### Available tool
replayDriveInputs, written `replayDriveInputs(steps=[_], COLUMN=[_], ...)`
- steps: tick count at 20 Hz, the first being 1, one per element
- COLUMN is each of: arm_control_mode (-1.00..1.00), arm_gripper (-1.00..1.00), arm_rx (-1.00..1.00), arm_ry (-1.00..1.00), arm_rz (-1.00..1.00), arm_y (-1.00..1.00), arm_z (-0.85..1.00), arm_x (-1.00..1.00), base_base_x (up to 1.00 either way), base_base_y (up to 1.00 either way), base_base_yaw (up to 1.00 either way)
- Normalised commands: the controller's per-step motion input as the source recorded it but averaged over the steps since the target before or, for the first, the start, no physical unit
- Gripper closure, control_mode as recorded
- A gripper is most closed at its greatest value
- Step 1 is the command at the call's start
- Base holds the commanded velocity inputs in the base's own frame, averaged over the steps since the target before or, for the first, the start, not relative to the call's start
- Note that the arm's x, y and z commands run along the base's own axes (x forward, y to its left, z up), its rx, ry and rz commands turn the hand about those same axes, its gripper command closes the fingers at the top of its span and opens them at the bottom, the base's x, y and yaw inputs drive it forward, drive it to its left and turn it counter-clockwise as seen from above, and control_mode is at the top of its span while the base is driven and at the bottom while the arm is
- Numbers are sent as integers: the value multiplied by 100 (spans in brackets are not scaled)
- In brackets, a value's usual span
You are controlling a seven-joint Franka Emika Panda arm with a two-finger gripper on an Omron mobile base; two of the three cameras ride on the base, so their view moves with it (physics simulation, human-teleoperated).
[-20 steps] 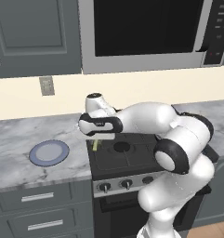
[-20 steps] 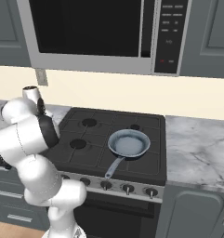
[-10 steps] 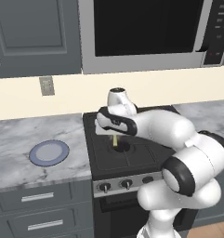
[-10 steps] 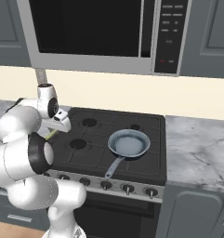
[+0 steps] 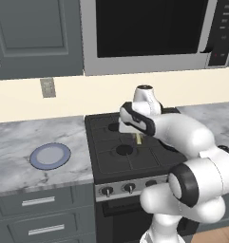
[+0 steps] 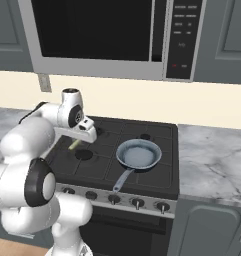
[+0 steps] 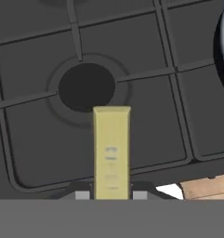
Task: Pick up the butter stick and place it in the pan. Then turn on the burner for the pan.
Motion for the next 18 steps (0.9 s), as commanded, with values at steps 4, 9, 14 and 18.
replayDriveInputs(steps=[4, 9, 14, 18], arm_control_mode=[-100, -100, -100, -100], arm_gripper=[100, 100, 100, 100], arm_rx=[0, 0, 0, 0], arm_ry=[0, 0, 0, 0], arm_rz=[0, 0, 0, 0], arm_y=[-83, -86, -89, -81], arm_z=[0, 0, 0, 0], arm_x=[0, 0, 1, 10], base_base_x=[0, 0, 0, 0], base_base_y=[0, 0, 0, 0], base_base_yaw=[0, 0, 0, 0])
